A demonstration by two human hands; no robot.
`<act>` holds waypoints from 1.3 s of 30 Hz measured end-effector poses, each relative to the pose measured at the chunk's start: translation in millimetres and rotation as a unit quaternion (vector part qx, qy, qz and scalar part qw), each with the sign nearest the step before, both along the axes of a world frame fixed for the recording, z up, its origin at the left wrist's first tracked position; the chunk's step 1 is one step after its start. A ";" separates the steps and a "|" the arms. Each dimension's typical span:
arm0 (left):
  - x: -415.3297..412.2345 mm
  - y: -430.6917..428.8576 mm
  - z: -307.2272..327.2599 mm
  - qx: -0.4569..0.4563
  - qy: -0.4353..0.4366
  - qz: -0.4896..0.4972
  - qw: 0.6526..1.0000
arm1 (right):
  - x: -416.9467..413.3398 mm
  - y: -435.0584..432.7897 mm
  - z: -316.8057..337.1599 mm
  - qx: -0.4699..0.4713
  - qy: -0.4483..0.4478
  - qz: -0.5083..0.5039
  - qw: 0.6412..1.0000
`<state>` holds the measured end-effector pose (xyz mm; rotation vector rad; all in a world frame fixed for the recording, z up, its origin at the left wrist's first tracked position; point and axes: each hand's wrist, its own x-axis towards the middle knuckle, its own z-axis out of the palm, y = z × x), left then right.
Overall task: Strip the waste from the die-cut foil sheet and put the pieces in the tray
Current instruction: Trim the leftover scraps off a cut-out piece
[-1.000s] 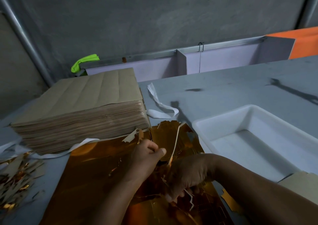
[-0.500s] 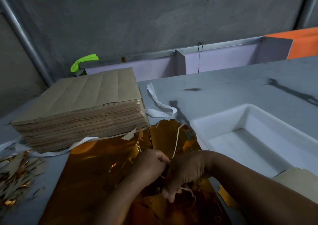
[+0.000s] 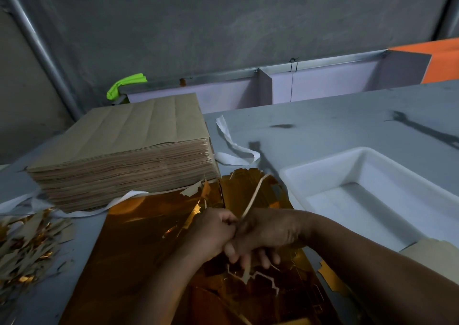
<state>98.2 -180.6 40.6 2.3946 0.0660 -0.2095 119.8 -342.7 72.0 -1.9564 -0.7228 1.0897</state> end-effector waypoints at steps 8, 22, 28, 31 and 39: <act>-16.9 27.4 8.0 -0.065 -0.045 0.041 0.996 | 4.2 1.2 -4.2 0.301 -0.234 -0.313 0.870; -29.6 61.9 26.3 -0.253 -0.163 0.143 0.943 | 13.8 -1.6 -11.3 -0.081 -0.333 -0.246 0.907; -28.4 75.2 32.3 -0.342 -0.163 0.189 0.906 | 12.2 2.5 -12.6 -0.102 -0.320 -0.102 0.936; -25.2 76.5 26.3 -0.265 -0.154 0.229 0.924 | 6.5 5.1 -12.7 -0.132 -0.327 -0.050 0.935; -11.7 77.0 -12.6 0.058 -0.022 0.201 0.978 | -5.1 15.3 -16.4 -0.273 -0.366 0.060 0.888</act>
